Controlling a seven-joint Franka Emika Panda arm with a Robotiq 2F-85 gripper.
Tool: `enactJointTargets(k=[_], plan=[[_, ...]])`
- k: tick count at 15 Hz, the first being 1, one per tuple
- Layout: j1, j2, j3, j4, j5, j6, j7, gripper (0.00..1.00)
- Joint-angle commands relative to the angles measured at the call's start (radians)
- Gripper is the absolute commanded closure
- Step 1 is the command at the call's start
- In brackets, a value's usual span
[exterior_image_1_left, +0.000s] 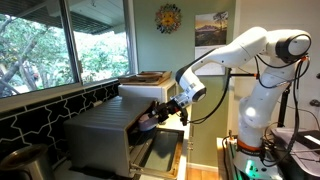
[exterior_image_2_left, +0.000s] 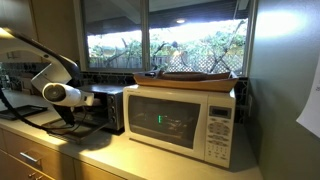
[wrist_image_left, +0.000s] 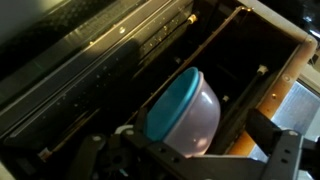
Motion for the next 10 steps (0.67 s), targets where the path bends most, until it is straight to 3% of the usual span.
enactJointTargets(k=[1,7,10], plan=[[-0.013,0.038,0.036,0.025,-0.03,0.055,-0.082,0.0],[-0.011,0.077,0.081,0.082,-0.078,0.161,-0.186,0.0],[0.009,0.104,0.098,0.11,-0.201,0.244,-0.115,0.0]])
